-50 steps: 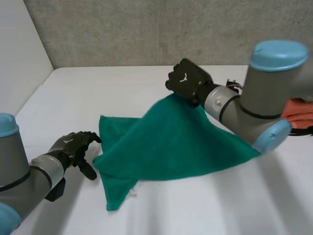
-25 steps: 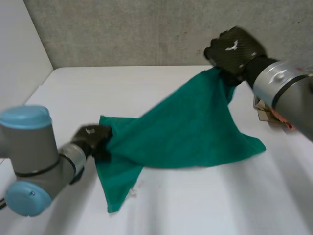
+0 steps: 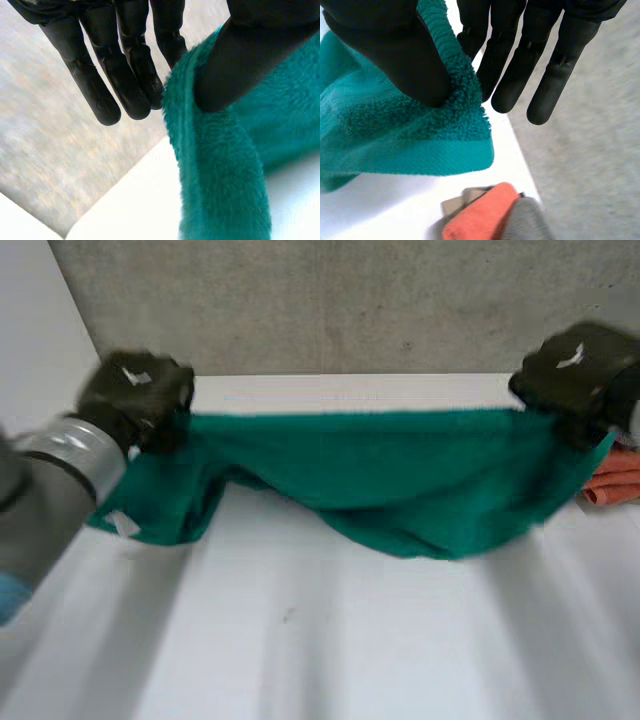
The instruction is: Fold the laundry.
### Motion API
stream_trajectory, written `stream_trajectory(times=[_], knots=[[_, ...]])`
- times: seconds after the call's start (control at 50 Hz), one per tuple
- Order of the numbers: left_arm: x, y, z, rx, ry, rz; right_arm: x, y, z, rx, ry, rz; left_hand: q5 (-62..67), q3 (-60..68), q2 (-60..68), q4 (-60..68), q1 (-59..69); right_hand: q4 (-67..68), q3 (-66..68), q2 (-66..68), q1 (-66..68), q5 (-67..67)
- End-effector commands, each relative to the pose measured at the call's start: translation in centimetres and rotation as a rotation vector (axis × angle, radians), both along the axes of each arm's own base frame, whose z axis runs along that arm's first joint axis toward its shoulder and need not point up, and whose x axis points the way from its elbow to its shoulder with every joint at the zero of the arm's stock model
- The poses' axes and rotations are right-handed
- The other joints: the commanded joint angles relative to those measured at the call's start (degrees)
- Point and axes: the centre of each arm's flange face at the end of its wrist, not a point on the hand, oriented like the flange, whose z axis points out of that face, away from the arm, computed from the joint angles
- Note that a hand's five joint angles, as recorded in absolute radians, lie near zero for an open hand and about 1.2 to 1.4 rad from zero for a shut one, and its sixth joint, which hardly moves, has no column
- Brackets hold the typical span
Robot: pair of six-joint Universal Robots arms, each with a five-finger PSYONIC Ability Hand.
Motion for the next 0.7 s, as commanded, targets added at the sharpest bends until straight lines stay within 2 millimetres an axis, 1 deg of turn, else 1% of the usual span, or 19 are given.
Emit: stream_trajectory(times=[0.02,0.06,0.08,0.1,0.14,0.16,0.18,0.24,0.26,0.32,0.34,0.42,0.52,0.54,0.6,0.62,0.66,0.68,0.7], knots=[[-2.8,-4.9,-3.9,-0.004,-0.125,-0.034,2.2,-6.3,-4.8,0.02,-0.044,-0.037,14.0,11.69,11.61,11.28,13.96,11.42,11.56,12.51,15.92,13.88],[-3.7,-6.4,-2.8,-0.078,-0.094,-0.035,3.0,-7.5,-4.6,-0.036,-0.09,-0.043,14.0,11.69,11.61,11.28,13.96,11.42,11.56,12.51,15.92,13.88],[-4.0,-7.1,-2.1,-0.121,-0.075,-0.034,4.0,-8.7,-3.9,-0.121,-0.153,-0.045,14.0,11.69,11.61,11.28,13.96,11.42,11.56,12.51,15.92,13.88],[-4.9,-8.4,0.0,-0.238,-0.026,-0.034,4.3,-9.2,-3.4,-0.164,-0.181,-0.047,14.0,11.69,11.61,11.28,13.96,11.42,11.56,12.51,15.92,13.88],[-5.6,-9.2,2.0,-0.351,0.02,-0.036,4.8,-10.5,-1.8,-0.279,-0.26,-0.063,14.0,11.69,11.61,11.28,13.96,11.42,11.56,12.51,15.92,13.88],[-6.1,-9.8,4.6,-0.489,0.078,-0.031,5.1,-11.5,0.1,-0.398,-0.335,-0.075,14.0,11.69,11.61,11.28,13.96,11.42,11.56,12.51,15.92,13.88],[-6.1,-10.2,5.9,-0.56,0.108,-0.022,5.2,-12.0,1.2,-0.468,-0.38,-0.083,14.0,11.69,11.61,11.28,13.96,11.42,11.56,12.51,15.92,13.88],[-5.8,-10.8,10.0,-0.807,0.208,0.015,5.3,-12.8,5.2,-0.723,-0.547,-0.094,14.0,11.69,11.61,11.28,13.96,11.42,11.56,12.51,15.92,13.88],[-5.8,-10.8,10.9,-0.859,0.232,0.022,5.3,-12.8,6.0,-0.779,-0.577,-0.095,14.0,11.69,11.61,11.28,13.96,11.42,11.56,12.51,15.92,13.88],[-5.9,-10.4,12.6,-0.959,0.283,0.033,5.0,-12.4,8.7,-0.961,-0.663,-0.09,14.0,11.69,11.61,11.28,13.96,11.42,11.56,12.51,15.92,13.88],[-5.8,-10.4,12.7,-0.959,0.283,0.036,4.9,-12.3,8.9,-0.975,-0.667,-0.088,14.0,11.69,11.61,11.28,13.96,11.42,11.56,12.51,15.92,13.88],[-5.8,-10.1,12.0,-0.903,0.259,0.029,4.9,-11.8,8.4,-0.951,-0.654,-0.081,14.0,11.69,11.61,11.28,13.96,11.42,11.56,12.51,15.92,13.88],[-5.0,-9.1,9.4,-0.762,0.192,0.021,5.0,-11.6,3.9,-0.813,-0.595,-0.085,14.0,11.69,11.61,11.28,13.96,11.42,11.56,12.51,15.92,13.88],[-4.8,-8.6,8.1,-0.709,0.168,0.015,5.0,-11.2,2.4,-0.765,-0.573,-0.08,14.0,11.69,11.61,11.28,13.96,11.42,11.56,12.51,15.92,13.88],[-4.6,-7.8,5.5,-0.621,0.127,0.003,4.7,-10.4,0.0,-0.683,-0.534,-0.079,14.0,11.69,11.61,11.28,13.96,11.42,11.56,12.51,15.92,13.88],[-4.4,-7.2,3.5,-0.553,0.099,-0.008,4.3,-9.8,-1.9,-0.617,-0.504,-0.082,14.0,11.69,11.61,11.28,13.96,11.42,11.56,12.51,15.92,13.88],[-4.3,-6.5,1.2,-0.479,0.064,-0.025,4.2,-9.1,-4.1,-0.54,-0.475,-0.083,14.0,11.69,11.61,11.28,13.96,11.42,11.56,12.51,15.92,13.88],[-4.1,-6.0,-0.3,-0.428,0.04,-0.035,4.1,-8.3,-6.8,-0.453,-0.441,-0.079,14.0,11.69,11.61,11.28,13.96,11.42,11.56,12.51,15.92,13.88],[-3.9,-5.2,-2.6,-0.351,0.004,-0.051,4.0,-7.9,-7.8,-0.419,-0.425,-0.077,14.0,11.69,11.61,11.28,13.96,11.42,11.56,12.51,15.92,13.88]])
